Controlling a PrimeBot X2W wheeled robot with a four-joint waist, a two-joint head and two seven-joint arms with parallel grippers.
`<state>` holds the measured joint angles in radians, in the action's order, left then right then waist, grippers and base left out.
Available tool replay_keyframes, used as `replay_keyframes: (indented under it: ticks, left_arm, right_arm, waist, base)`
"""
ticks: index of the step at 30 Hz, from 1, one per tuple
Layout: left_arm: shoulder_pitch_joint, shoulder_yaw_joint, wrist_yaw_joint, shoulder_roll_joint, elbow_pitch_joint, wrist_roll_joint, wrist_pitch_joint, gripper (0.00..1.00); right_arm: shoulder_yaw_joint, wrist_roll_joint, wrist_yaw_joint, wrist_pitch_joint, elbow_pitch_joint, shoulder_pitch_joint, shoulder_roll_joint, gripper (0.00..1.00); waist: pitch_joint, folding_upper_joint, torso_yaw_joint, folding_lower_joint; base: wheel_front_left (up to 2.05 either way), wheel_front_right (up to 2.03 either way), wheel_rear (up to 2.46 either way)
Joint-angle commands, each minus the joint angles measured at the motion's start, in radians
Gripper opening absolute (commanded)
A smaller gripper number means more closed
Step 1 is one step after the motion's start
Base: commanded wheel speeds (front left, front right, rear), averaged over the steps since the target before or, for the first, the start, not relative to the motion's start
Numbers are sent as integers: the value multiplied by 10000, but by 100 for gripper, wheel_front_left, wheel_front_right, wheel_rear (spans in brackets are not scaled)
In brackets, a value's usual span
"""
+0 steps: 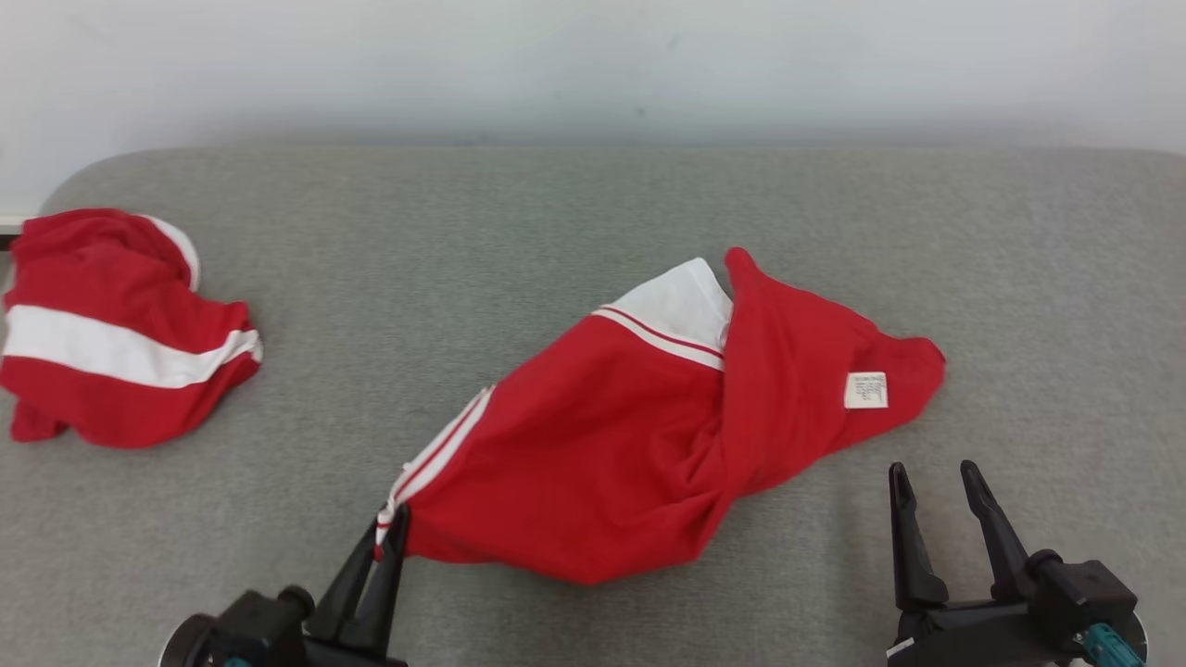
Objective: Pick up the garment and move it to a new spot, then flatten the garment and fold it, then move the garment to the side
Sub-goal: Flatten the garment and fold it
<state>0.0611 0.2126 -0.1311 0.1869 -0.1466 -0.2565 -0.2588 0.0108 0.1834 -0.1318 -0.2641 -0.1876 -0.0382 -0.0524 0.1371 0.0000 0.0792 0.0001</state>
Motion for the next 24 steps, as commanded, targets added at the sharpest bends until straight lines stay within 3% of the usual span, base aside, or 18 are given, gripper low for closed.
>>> replay_keyframes:
  ticks: [1,8,12,24]
  left_arm:
    - [-276,54,18,89,344,23,80,0]
    - [-2195,333,280,203,2394,-182,812,0]
    - [-2936,383,405,317,2816,-266,1081,0]
    - [-1009,1020,110,490,2305,-297,862,0]
  right_arm:
    - [-52,43,22,-3,-14,88,9,100]
    - [-389,112,22,-4,45,99,14,100]
    - [-493,97,22,-4,-10,128,17,100]
    - [-252,53,22,-4,-251,-215,-57,100]
  waist:
    - [-186,0,427,-1]
    - [36,0,803,-1]
    - [135,0,889,-1]
    - [143,0,219,-1]
  base:
    - [0,0,0]
    - [0,0,0]
    - [0,0,0]
    - [0,0,0]
